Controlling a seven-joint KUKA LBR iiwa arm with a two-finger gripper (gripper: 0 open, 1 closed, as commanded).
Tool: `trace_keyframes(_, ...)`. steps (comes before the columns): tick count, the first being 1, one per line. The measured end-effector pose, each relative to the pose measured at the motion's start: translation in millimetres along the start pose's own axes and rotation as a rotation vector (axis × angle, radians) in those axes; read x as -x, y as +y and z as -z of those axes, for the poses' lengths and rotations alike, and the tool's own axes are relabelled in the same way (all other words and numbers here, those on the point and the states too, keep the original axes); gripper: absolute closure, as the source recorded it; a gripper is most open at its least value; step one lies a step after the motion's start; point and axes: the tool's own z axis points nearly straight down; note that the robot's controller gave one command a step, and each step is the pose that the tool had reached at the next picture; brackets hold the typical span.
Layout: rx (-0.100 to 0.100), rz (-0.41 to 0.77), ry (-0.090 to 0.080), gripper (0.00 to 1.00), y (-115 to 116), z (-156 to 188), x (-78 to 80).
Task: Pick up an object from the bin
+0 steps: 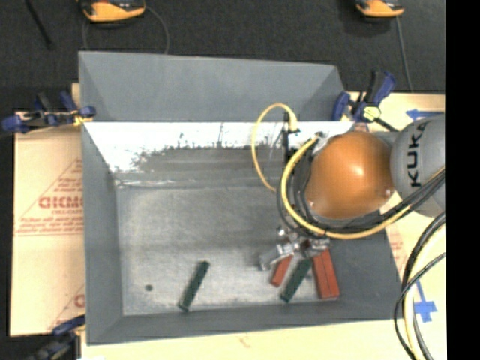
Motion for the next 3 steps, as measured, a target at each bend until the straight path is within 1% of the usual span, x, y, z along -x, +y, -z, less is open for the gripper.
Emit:
trace_keyframes(1,-0.001,-0.006,-0.002,0.00,-1,1,0.4)
trace_keyframes(2,-0.002,-0.007,-0.002,1.00,-1,1,0.1)
trace_keyframes(3,-0.008,-0.012,0.002,1.00,-3,67,-1.1)
